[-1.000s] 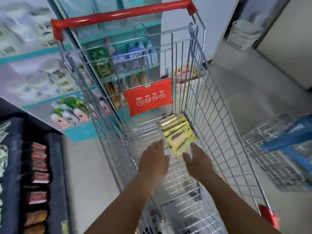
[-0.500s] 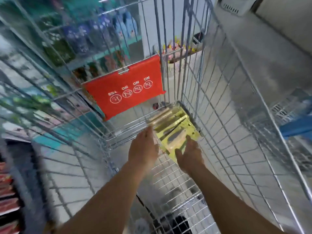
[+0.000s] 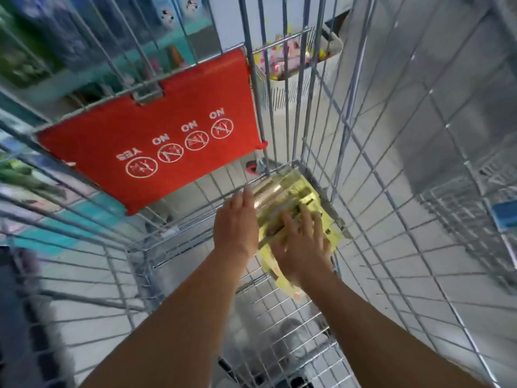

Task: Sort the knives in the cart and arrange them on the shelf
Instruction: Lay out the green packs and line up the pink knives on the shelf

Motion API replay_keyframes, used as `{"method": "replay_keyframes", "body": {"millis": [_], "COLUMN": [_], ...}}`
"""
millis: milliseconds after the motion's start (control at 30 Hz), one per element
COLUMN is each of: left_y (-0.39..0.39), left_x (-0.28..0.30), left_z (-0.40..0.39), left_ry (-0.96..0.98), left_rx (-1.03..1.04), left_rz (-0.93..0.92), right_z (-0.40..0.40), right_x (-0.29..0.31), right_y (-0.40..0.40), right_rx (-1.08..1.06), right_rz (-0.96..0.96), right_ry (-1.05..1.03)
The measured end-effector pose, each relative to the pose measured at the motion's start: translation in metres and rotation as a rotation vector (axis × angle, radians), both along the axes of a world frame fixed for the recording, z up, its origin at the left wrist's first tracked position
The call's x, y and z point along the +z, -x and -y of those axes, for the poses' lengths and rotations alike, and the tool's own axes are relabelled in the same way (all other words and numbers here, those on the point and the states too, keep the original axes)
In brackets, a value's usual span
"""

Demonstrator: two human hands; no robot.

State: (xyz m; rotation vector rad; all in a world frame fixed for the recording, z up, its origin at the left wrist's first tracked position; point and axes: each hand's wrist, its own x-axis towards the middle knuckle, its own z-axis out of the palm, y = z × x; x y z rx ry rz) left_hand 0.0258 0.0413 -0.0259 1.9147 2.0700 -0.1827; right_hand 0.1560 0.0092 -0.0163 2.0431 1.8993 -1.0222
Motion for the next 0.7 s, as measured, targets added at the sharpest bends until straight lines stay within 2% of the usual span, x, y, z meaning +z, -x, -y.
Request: {"method": "replay_keyframes", "body": {"millis": [133,267,433,500,567,633,700], "left_y": [0.0,0.001,-0.004,-0.008,-0.011,-0.012,-0.011], "left_x": [-0.007,-0.005,0.0,0.002,0.002,0.0,-0.001], "left_z": [-0.003,0.019,0.079,0.101,0.112,0.114,0.11], "left_ry": [-0.015,-0.019,0.078,0.126,0.144,0.135,0.125], "left_rx": [-0.023,-0.002,0.091,0.122,0.162,0.229,0.297], "left_rz": [-0.038,-0.047,0.01,0.036,0.111,0.232,0.36], "right_z": [0.02,0.044,0.069,0.084,0.096,0.103,0.106], "right_x": [-0.008,-0.01,-0.005,-0.004,-0.002,-0.003,-0.003], "right_y": [-0.006,-0.023,-0.037,-0.037,-0.037,-0.038,-0.037], "right_rx": [0.054,0.217,0.25,0.089,-0.236,-0.523,-0.568], "right_rz": [0.012,0.049,-0.08,-0.085,-0.043,-0.022,0.023], "right_ry": [-0.055,-0.025,-0.022,-0.09,-0.174,-0.089,0.028]}}
